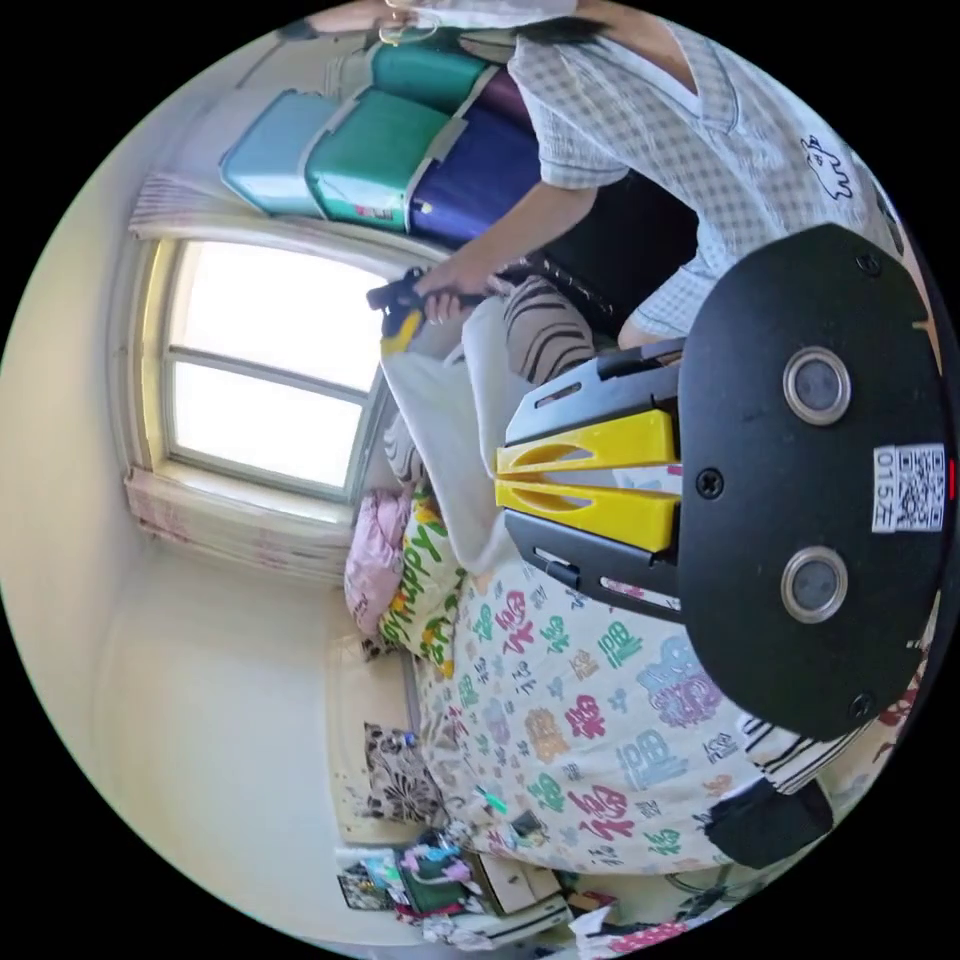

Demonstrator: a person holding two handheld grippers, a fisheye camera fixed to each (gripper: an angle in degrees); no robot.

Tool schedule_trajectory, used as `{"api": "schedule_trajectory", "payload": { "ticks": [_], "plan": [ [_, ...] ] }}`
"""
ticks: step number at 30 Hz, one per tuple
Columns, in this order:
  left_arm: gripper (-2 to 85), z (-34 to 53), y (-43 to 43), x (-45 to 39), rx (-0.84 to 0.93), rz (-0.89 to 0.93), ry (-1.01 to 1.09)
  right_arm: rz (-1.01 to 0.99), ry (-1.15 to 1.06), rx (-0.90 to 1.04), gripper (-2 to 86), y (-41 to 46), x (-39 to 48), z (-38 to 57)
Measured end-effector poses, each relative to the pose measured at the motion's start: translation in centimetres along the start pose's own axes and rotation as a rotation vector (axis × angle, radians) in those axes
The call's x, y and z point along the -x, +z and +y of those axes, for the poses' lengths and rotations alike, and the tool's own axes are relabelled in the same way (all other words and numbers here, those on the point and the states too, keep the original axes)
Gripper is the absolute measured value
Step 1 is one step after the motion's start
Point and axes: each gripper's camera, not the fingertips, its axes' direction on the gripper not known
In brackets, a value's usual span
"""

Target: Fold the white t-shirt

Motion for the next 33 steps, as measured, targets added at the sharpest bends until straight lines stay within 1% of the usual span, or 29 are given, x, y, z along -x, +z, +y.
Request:
{"api": "schedule_trajectory", "payload": {
  "ticks": [2,3,5,8,14,18,20,22,23,25,26,27,28,29,30,31,32,33],
  "plan": [
    [-0.9,1.1,0.4,0.7,-0.019,0.033,-0.044,0.028,-0.036,-0.061,-0.4,-3.3,1.7,-0.6],
    [-0.9,1.7,0.7,1.0,-0.04,0.096,-0.071,0.034,-0.06,-0.069,-0.4,-5.0,3.0,-1.0],
    [-0.8,2.4,1.2,0.7,-0.057,0.123,-0.091,0.038,-0.094,-0.036,-0.4,-6.4,4.8,-1.5],
    [-0.9,3.2,1.8,-1.4,-0.048,0.101,-0.034,0.069,-0.121,-0.009,-0.3,-8.3,7.6,-1.8],
    [-0.8,4.0,1.8,-4.7,-0.009,0.117,0.079,0.081,-0.158,-0.058,-0.3,-13.0,11.8,-1.0],
    [-0.8,3.3,3.5,-4.8,0.048,0.066,0.158,0.128,-0.109,-0.062,-0.3,-14.8,11.9,-0.9],
    [-0.8,2.9,5.8,-3.3,0.089,0.069,0.162,0.159,-0.077,-0.06,-0.2,-14.9,10.7,-1.4],
    [-0.6,2.8,10.9,0.3,0.178,0.068,0.126,0.186,-0.024,-0.052,-0.1,-14.5,8.4,-2.1],
    [-0.6,2.9,12.5,1.5,0.205,0.07,0.118,0.202,0.026,-0.036,0.1,-14.0,6.2,-2.5],
    [-0.2,4.1,19.8,6.5,0.3,0.046,0.052,0.248,0.117,0.005,0.6,-12.6,2.0,-3.0],
    [0.0,4.6,21.7,7.8,0.319,0.031,0.025,0.304,0.176,0.054,1.1,-11.3,-1.4,-3.1],
    [0.3,6.2,25.5,10.5,0.366,-0.022,-0.055,0.328,0.24,0.107,1.9,-9.8,-4.9,-2.7],
    [0.7,8.2,28.8,12.8,0.425,-0.082,-0.135,0.324,0.274,0.139,2.9,-9.0,-6.6,-2.4],
    [0.8,9.2,30.2,13.7,0.463,-0.114,-0.162,0.292,0.352,0.218,4.9,-7.5,-9.6,-1.3],
    [1.1,11.2,32.2,14.8,0.528,-0.169,-0.212,0.208,0.393,0.29,5.8,-5.9,-11.2,-0.1],
    [1.5,12.8,33.0,15.0,0.519,-0.141,-0.229,0.157,0.381,0.319,6.3,-5.2,-11.5,0.4],
    [1.7,13.6,33.1,14.9,0.5,-0.101,-0.225,0.082,0.327,0.392,6.2,-3.7,-11.1,1.7],
    [2.5,15.1,33.3,14.2,0.481,-0.02,-0.213,0.05,0.27,0.514,6.5,-1.8,-10.2,3.2]
  ]
}}
